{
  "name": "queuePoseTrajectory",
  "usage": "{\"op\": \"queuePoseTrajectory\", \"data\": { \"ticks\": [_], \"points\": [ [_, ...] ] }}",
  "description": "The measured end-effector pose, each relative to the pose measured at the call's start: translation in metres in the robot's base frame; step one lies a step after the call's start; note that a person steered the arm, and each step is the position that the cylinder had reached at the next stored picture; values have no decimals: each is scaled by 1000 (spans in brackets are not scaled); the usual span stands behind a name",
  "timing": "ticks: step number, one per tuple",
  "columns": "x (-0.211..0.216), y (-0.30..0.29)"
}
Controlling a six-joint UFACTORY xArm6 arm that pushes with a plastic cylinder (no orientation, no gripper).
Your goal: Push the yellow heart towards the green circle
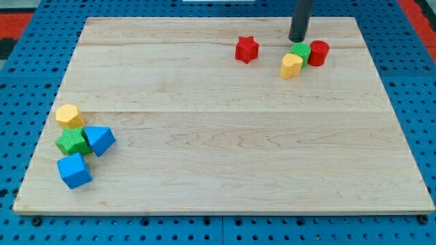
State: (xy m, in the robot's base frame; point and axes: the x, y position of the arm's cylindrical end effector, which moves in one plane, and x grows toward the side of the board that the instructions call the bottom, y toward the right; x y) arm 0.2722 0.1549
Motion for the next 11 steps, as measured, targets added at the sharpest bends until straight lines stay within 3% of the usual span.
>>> {"op": "queuePoseTrajectory", "data": {
  "ticks": [2,3,5,6,7,8,9,10,11],
  "points": [
    [78,-8],
    [97,8],
    [55,-69],
    [65,-117],
    [94,-118],
    [115,-42],
    [109,-49],
    [57,-119],
    [5,-120]
  ]
}}
